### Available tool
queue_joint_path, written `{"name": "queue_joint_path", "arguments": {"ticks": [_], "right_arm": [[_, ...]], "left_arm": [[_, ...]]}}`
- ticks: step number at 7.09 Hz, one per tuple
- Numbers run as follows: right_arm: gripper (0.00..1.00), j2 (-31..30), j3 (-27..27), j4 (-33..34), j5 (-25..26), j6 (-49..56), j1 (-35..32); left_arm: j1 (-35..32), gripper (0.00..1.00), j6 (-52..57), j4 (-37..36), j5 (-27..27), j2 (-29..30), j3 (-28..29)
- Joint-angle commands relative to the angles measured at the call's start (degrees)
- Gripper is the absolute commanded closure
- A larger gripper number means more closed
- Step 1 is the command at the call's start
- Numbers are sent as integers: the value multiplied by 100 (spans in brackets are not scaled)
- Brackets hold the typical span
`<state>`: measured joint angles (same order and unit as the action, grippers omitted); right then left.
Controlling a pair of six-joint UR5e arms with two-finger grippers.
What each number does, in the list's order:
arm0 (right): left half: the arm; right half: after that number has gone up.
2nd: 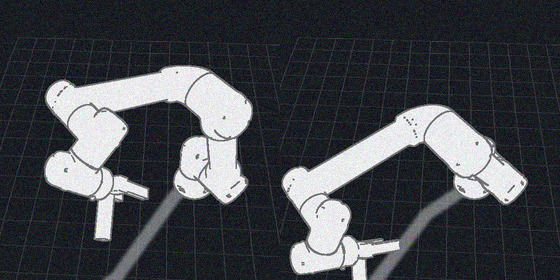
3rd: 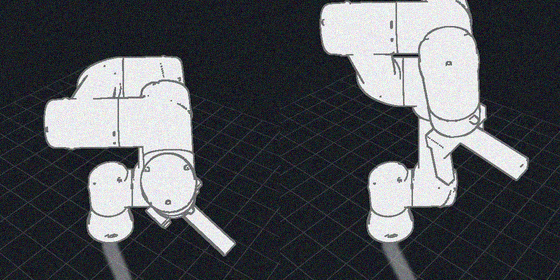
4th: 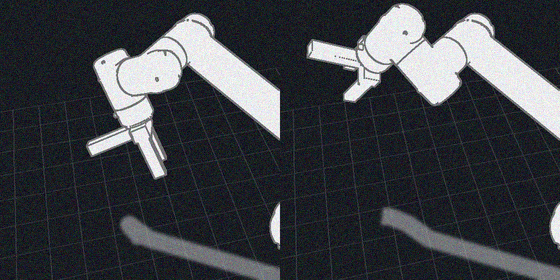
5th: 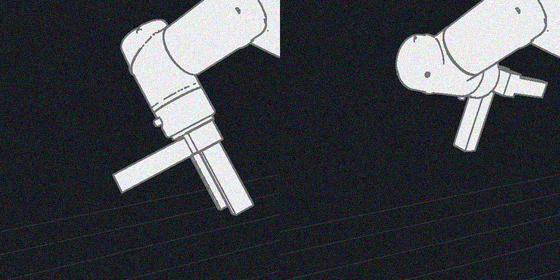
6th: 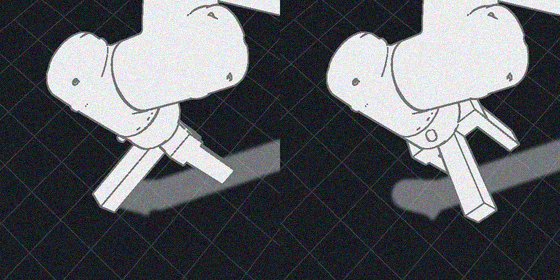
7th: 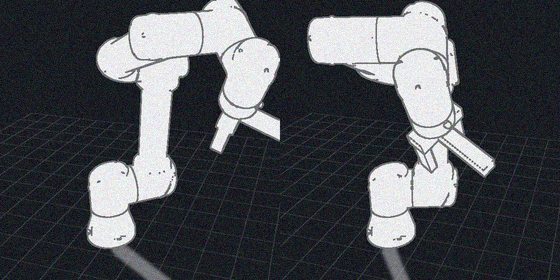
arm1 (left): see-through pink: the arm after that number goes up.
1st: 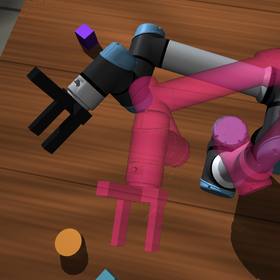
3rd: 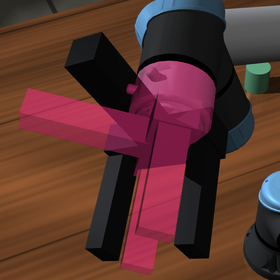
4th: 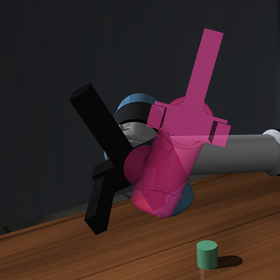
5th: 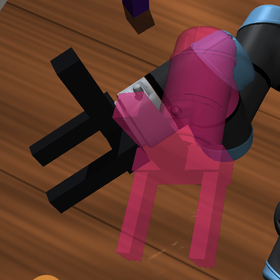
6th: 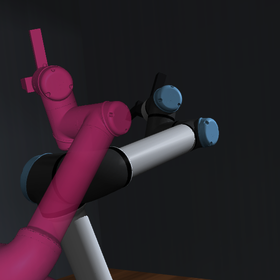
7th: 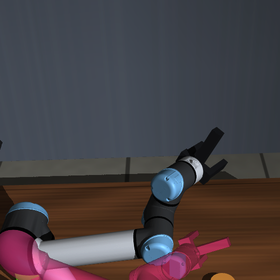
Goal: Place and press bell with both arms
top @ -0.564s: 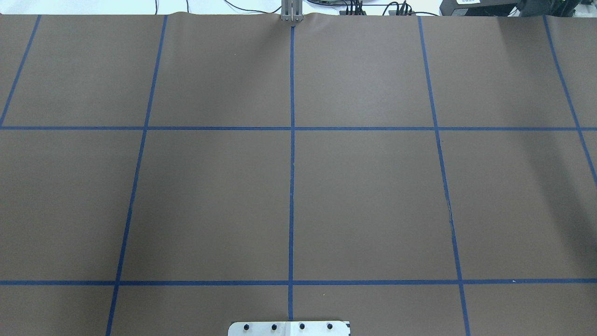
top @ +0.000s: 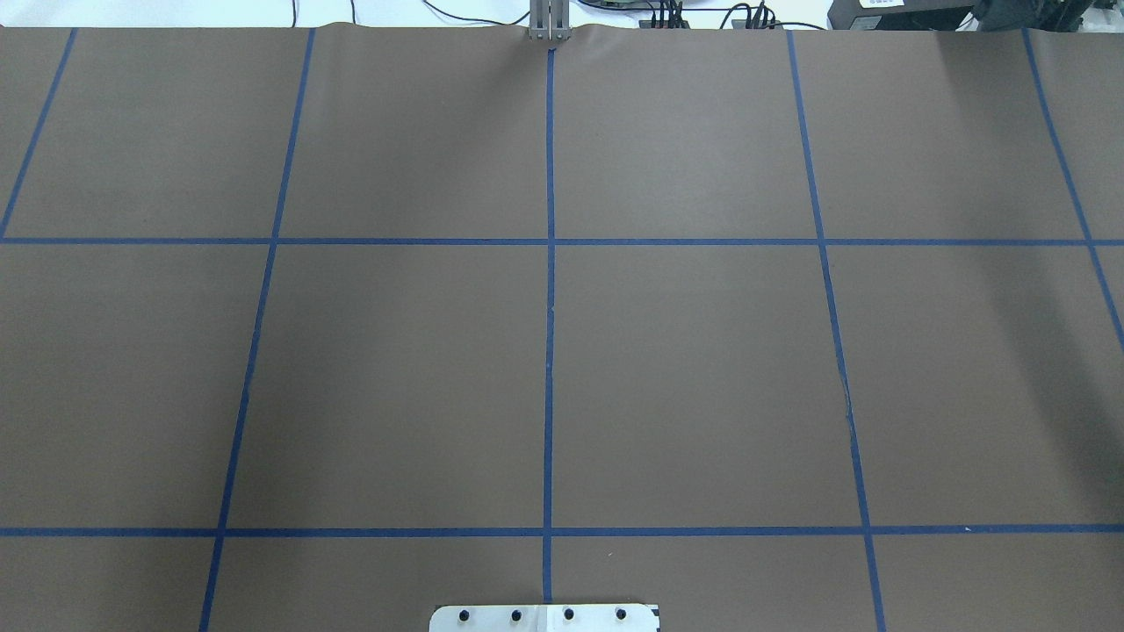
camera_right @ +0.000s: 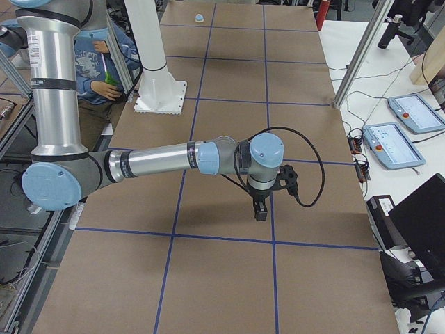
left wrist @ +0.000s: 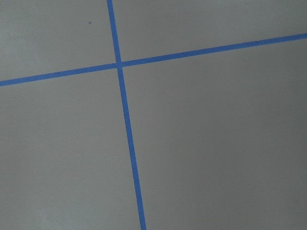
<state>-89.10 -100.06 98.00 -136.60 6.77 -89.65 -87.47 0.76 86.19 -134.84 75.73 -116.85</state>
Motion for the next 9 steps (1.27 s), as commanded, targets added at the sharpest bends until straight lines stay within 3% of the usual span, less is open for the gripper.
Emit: {"name": "queue_joint_path", "arguments": {"ticks": [1, 5, 6, 9], "right_arm": [[0, 7, -13, -9, -24, 0, 0], [0, -28, -75, -9, -60, 0, 0], [0, -28, -75, -9, -60, 0, 8], [0, -28, -75, -18, -42, 9, 8]], "left_arm": [[-7, 0, -5, 20, -16, -84, -48], [-50, 1, -5, 21, 71, -338, -49], [-42, 5, 21, 29, 516, -252, 117], [-42, 3, 74, 308, 511, 74, 1134]]}}
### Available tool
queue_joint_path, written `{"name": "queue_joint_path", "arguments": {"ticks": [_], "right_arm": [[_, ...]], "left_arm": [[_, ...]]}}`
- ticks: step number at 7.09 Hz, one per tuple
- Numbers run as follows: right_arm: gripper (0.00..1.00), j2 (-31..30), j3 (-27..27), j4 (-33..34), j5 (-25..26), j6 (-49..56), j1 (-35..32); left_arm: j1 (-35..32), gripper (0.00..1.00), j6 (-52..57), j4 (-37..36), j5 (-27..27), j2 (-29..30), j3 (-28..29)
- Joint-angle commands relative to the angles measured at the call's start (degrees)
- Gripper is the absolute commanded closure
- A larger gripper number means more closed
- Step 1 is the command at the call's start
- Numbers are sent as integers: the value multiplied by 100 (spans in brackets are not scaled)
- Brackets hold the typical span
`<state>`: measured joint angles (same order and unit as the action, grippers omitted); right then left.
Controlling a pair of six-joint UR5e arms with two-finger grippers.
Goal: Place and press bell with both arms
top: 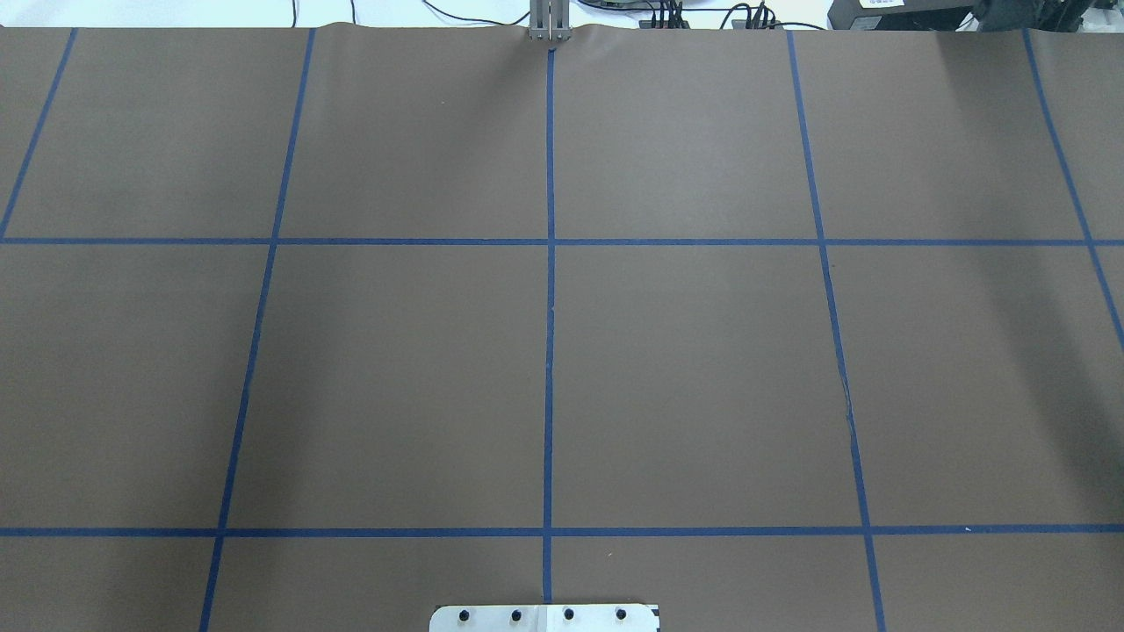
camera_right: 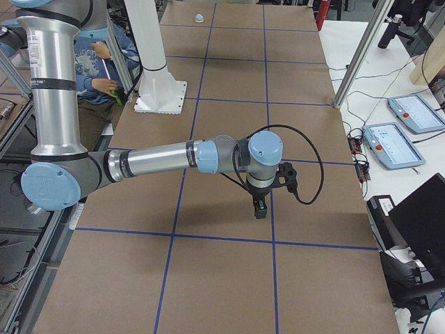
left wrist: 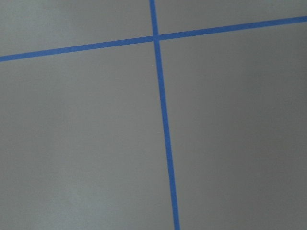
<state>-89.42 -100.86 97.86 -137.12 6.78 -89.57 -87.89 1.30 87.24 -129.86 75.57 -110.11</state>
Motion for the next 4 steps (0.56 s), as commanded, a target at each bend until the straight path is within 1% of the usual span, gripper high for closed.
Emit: {"name": "queue_joint_path", "arguments": {"ticks": [1, 2, 3, 4], "right_arm": [[0, 3, -4, -12, 10, -2, 1], [0, 3, -13, -21, 10, 7, 1], [0, -14, -74, -12, 2, -2, 1], [0, -66, -144, -3, 1, -2, 1]], "left_arm": [[0, 3, 46, 1119, 22, 20, 1108], [0, 1, 38, 1999, 22, -68, 1610], [0, 1, 81, 2599, 31, -391, 1877], [0, 0, -14, 3040, 5, -620, 1992]]}}
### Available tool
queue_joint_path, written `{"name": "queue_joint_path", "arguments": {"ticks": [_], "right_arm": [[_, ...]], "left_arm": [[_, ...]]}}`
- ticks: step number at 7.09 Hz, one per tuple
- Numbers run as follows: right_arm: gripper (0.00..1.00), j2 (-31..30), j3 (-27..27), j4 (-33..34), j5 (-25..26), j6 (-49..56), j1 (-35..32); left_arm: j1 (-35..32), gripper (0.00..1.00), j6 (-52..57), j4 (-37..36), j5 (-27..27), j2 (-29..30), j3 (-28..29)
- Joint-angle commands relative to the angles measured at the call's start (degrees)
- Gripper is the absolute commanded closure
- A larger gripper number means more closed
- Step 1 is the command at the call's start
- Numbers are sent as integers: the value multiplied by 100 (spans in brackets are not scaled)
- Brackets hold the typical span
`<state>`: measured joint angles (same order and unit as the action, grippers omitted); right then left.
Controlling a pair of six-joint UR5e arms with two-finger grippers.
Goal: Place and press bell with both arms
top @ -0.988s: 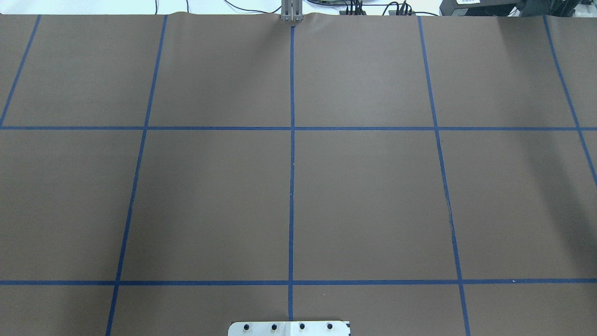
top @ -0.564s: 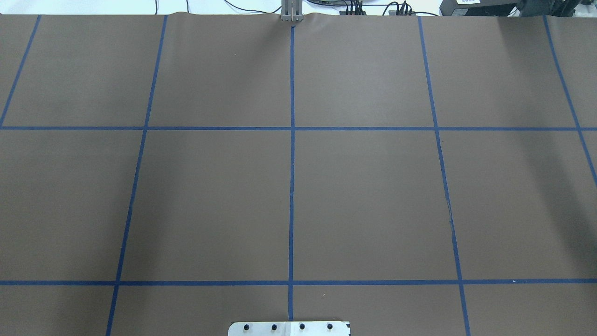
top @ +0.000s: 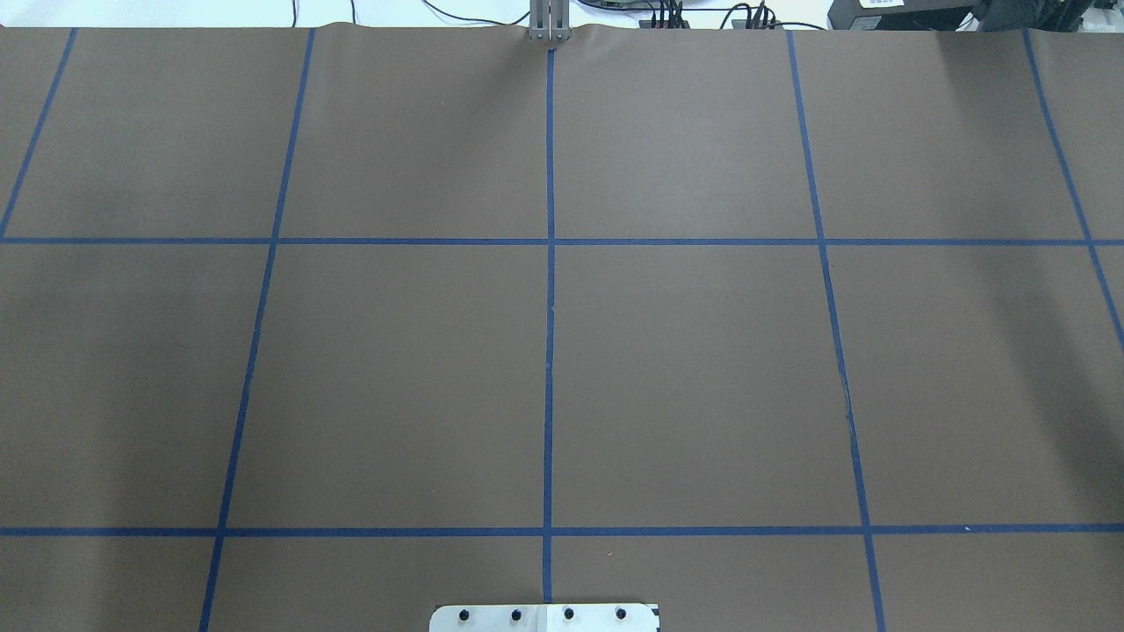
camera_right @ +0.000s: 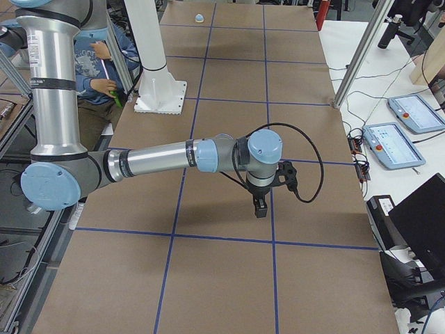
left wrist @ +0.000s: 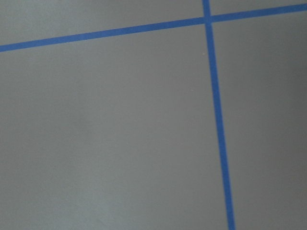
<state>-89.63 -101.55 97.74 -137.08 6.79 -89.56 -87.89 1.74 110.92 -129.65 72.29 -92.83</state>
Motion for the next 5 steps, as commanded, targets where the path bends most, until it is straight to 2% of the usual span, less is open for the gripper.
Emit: {"name": "queue_joint_path", "arguments": {"ticks": [1, 2, 3, 5], "right_arm": [[0, -81, -84, 0, -3, -2, 0], [0, -81, -93, 8, -12, -2, 0], [0, -107, -111, 9, -12, -2, 0], [0, -117, -111, 9, -21, -2, 43]], "left_arm": [[0, 0, -269, 928, -17, -720, 205], [9, 0, -793, 1810, -17, -1299, 222], [61, 0, -1251, 2445, -269, -1749, 222], [218, 0, -1857, 2495, -710, -1920, 222]]}}
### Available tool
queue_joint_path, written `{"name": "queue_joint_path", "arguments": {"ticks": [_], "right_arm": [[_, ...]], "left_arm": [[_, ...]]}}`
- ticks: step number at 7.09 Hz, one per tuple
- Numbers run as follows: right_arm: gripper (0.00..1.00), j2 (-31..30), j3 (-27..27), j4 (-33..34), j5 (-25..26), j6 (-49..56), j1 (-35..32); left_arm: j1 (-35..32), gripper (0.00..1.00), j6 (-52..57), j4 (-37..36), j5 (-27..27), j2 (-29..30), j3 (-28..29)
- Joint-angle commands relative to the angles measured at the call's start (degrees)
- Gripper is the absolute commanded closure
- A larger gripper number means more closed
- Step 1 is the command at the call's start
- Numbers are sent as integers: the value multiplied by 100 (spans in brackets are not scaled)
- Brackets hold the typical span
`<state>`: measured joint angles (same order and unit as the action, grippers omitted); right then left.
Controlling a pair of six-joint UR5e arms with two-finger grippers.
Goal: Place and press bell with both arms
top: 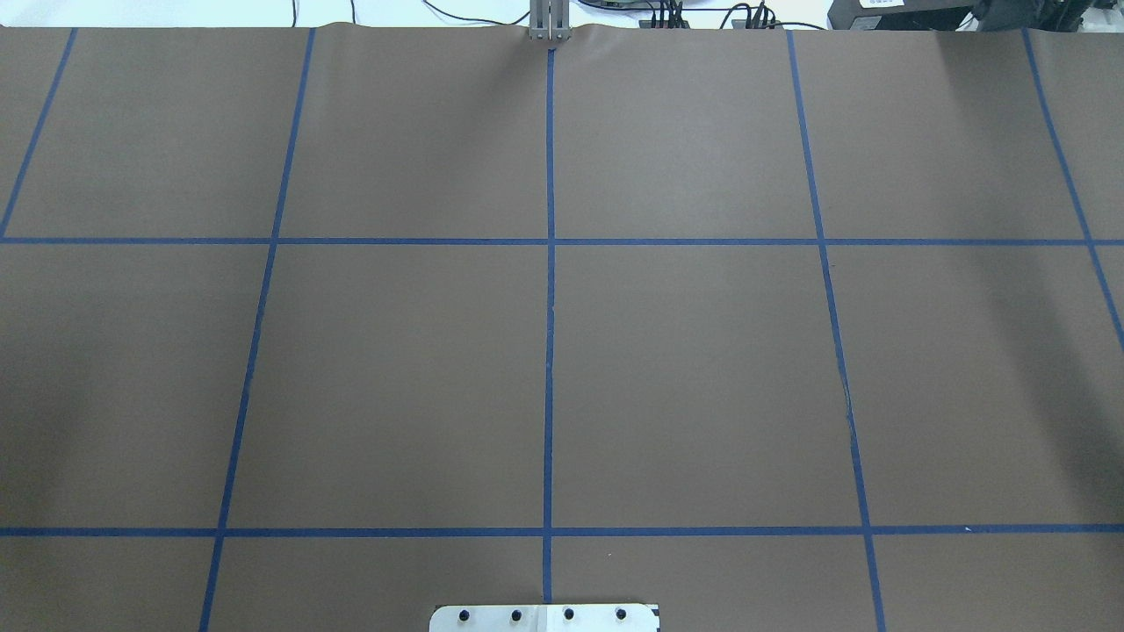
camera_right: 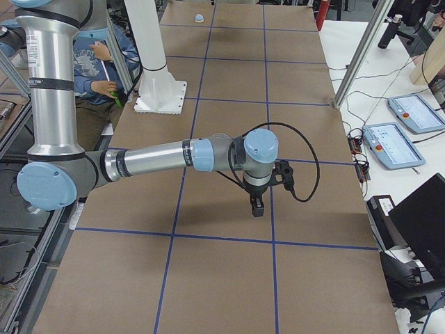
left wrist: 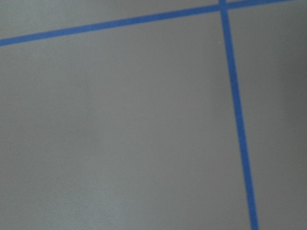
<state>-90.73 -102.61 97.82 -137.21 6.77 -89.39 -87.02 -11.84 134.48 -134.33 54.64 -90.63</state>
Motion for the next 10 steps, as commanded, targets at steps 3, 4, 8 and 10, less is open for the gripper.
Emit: {"name": "queue_joint_path", "arguments": {"ticks": [3, 4, 8, 10], "right_arm": [[0, 2, -39, 9, -7, 0, 71], [0, -6, -83, 9, -7, 0, 71], [0, 2, -118, 9, 10, 0, 124], [0, 2, -206, 9, 10, 0, 150]], "left_arm": [[1771, 0, -1721, 332, -243, -146, 10], [1889, 0, -1777, 412, -243, -146, 19], [2532, 0, -1918, 421, -60, -111, 125], [2811, 0, -1927, 422, -14, 72, 387]]}}
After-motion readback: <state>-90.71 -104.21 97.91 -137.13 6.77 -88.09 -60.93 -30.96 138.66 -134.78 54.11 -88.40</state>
